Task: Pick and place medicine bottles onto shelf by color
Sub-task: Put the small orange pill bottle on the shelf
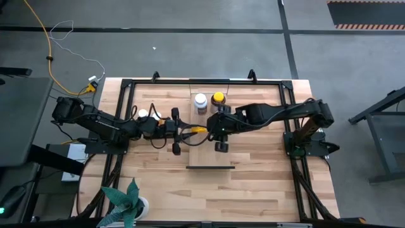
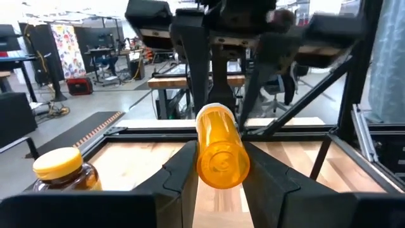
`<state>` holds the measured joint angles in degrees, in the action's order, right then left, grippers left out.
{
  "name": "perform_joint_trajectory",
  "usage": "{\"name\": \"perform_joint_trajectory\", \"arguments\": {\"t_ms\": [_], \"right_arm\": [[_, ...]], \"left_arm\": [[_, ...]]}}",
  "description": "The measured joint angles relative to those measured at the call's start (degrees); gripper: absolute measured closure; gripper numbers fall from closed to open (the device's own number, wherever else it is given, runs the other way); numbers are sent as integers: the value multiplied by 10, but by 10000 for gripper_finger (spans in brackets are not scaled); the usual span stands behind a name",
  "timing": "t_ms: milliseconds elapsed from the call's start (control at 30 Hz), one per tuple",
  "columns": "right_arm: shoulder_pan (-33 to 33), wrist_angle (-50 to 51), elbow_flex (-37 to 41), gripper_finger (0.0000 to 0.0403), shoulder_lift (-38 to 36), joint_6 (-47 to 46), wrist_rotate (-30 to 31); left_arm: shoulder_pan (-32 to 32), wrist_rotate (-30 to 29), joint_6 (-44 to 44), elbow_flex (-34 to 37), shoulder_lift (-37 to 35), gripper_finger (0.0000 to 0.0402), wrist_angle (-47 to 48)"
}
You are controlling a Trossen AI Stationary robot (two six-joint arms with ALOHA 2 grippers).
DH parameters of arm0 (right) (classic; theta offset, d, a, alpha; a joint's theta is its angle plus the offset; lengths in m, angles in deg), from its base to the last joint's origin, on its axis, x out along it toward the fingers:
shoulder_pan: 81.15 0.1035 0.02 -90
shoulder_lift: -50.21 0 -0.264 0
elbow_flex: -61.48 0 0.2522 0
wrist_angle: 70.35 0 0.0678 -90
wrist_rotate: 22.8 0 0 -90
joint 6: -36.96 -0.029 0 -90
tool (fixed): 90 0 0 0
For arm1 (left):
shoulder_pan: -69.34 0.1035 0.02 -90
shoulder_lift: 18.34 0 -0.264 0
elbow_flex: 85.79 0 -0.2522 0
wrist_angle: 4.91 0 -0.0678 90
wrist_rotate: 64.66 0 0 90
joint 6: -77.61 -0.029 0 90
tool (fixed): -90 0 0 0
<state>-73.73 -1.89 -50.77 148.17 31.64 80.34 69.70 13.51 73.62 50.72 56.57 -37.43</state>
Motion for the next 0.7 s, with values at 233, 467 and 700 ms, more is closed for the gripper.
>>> {"name": "perform_joint_trajectory", "arguments": {"t_ms": [233, 467, 700], "right_arm": [[0, 17, 0, 209, -5, 8, 14], [-8, 130, 0, 181, -22, -41, 49], [-3, -77, 189, 180, -87, -25, 35]], "left_arm": [[4, -19, 9, 0, -2, 306, 7], [4, -18, 23, 0, -68, 305, 97], [4, 25, 45, 8, -116, 305, 129]]}}
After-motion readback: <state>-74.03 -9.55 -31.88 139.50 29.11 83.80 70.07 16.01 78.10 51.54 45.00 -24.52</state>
